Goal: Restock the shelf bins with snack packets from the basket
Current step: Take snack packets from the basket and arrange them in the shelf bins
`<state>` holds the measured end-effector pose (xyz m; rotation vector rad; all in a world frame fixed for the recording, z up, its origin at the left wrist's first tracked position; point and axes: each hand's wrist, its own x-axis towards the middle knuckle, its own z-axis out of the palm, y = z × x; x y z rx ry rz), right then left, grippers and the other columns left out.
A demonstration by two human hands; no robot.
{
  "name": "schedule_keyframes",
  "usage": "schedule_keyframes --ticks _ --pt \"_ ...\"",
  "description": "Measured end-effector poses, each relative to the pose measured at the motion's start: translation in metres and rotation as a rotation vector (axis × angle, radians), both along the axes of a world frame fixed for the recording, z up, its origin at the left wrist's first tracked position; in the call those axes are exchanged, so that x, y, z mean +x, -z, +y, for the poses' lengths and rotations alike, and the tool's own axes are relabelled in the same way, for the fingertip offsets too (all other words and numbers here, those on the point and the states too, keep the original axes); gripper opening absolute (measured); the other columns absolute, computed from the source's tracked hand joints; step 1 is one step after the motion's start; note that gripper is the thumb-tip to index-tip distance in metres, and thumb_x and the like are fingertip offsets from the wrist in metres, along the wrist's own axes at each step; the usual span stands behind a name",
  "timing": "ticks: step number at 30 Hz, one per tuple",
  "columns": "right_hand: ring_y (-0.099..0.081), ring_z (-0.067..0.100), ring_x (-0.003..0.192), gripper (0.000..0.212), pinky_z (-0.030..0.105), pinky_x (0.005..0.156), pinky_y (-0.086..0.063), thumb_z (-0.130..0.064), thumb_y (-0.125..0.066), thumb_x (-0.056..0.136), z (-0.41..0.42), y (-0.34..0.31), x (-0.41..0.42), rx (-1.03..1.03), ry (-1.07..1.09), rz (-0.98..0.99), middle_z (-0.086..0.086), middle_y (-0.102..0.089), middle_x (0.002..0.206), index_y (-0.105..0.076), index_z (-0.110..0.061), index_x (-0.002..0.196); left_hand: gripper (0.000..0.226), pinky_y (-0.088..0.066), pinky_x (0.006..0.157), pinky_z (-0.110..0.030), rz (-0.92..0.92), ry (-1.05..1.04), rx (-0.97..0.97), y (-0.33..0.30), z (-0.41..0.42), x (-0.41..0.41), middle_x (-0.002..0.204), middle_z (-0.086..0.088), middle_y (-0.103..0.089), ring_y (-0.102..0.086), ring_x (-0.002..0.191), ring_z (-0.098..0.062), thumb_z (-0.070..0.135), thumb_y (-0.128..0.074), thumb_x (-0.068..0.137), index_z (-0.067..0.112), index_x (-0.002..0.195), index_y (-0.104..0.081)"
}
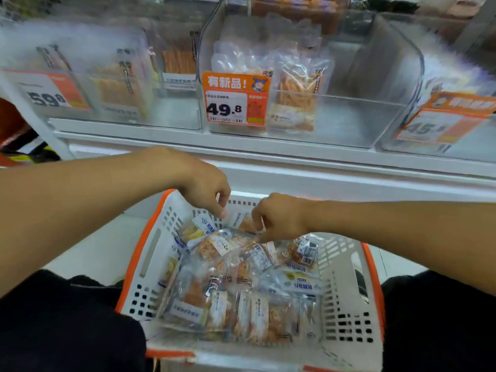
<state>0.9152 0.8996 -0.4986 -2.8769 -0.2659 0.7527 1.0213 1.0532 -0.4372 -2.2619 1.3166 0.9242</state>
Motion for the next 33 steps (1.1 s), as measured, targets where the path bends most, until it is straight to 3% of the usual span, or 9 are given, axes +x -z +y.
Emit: schedule_keyframes --ticks 4,7,13,16,19,21,26,28,33 --pt "-0.052 0.023 0.117 0.077 0.026 0.091 -0.040 -0.033 -0.083 0.079 -0.010 0.091 -0.010 -0.017 0.167 0.287 0.008 -0.054 0.139 -0.044 -0.011 0.142 0.043 -0.043 0.093 -0.031 -0.015 0.016 0.071 0.007 0.005 0.001 0.110 0.008 -0.053 -0.051 0.101 -0.016 0.052 -0.051 0.097 0.023 0.128 -0.057" --pt "-0.044 0.027 0.134 0.094 0.035 0.111 -0.036 -0.029 -0.089 0.072 -0.008 0.132 -0.012 0.079 0.310 0.258 0.007 -0.045 0.148 -0.036 -0.014 0.148 0.043 -0.045 0.094 -0.032 -0.013 0.016 -0.011 0.006 0.006 0.006 0.109 0.006 -0.053 -0.052 0.101 -0.016 0.051 -0.052 0.096 0.023 0.128 -0.057" --pt "-0.026 0.040 0.146 0.111 0.055 0.119 -0.021 -0.047 -0.083 0.074 0.011 0.189 -0.006 0.047 0.447 0.288 0.012 -0.024 0.161 -0.012 -0.031 0.157 0.046 -0.039 0.087 -0.029 -0.038 0.014 0.027 0.012 0.011 0.013 0.098 0.011 -0.046 -0.048 0.097 -0.014 0.052 -0.051 0.096 0.023 0.131 -0.055" --pt "-0.051 0.031 0.127 0.099 0.042 0.108 -0.043 -0.035 -0.090 0.067 0.010 0.189 0.004 0.129 0.546 0.265 0.010 -0.053 0.141 -0.035 -0.020 0.147 0.046 -0.036 0.083 -0.027 -0.049 0.003 0.026 0.012 0.015 0.018 0.096 0.012 -0.046 -0.047 0.095 -0.013 0.052 -0.050 0.097 0.023 0.132 -0.055" --pt "-0.055 0.030 0.122 0.104 0.037 0.103 -0.048 -0.021 -0.095 0.059 0.004 0.185 0.009 0.276 0.682 0.211 0.007 -0.056 0.136 -0.038 -0.017 0.146 0.045 -0.037 0.083 -0.027 -0.056 0.001 0.030 0.012 0.018 0.021 0.097 0.012 -0.049 -0.048 0.095 -0.013 0.053 -0.050 0.096 0.024 0.130 -0.055" --pt "-0.058 0.030 0.117 0.092 0.035 0.097 -0.051 -0.013 -0.092 0.063 -0.001 0.183 0.008 0.433 0.808 0.262 0.009 -0.058 0.133 -0.044 -0.011 0.142 0.045 -0.038 0.085 -0.028 -0.058 -0.002 0.034 0.011 0.019 0.022 0.093 0.014 -0.046 -0.047 0.094 -0.013 0.053 -0.051 0.096 0.025 0.130 -0.055" --pt "-0.063 0.022 0.070 0.018 0.030 0.065 -0.054 -0.012 -0.083 0.078 -0.032 0.148 0.007 0.572 0.829 0.298 0.007 -0.068 0.074 -0.073 0.001 0.085 0.046 -0.037 0.086 -0.027 -0.046 0.019 0.010 0.007 0.014 0.017 0.096 0.012 -0.043 -0.044 0.095 -0.013 0.052 -0.051 0.096 0.023 0.133 -0.053" --pt "-0.051 0.017 0.056 0.021 0.025 0.052 -0.044 -0.003 -0.071 0.088 -0.042 0.105 0.012 0.551 0.749 0.239 0.000 -0.059 0.055 -0.069 -0.007 0.067 0.048 -0.037 0.086 -0.026 -0.031 0.017 -0.005 0.002 0.012 0.015 0.092 0.014 -0.041 -0.044 0.094 -0.013 0.051 -0.053 0.095 0.023 0.133 -0.053" --pt "-0.056 0.016 0.069 0.015 0.035 0.069 -0.053 -0.009 -0.065 0.094 -0.061 -0.014 0.013 0.548 0.538 0.103 0.006 -0.062 0.074 -0.069 -0.010 0.080 0.074 -0.052 0.091 -0.036 0.010 -0.075 -0.058 -0.008 0.004 0.014 0.114 0.005 -0.055 -0.060 0.095 -0.018 0.058 -0.066 0.084 0.024 0.144 -0.040"
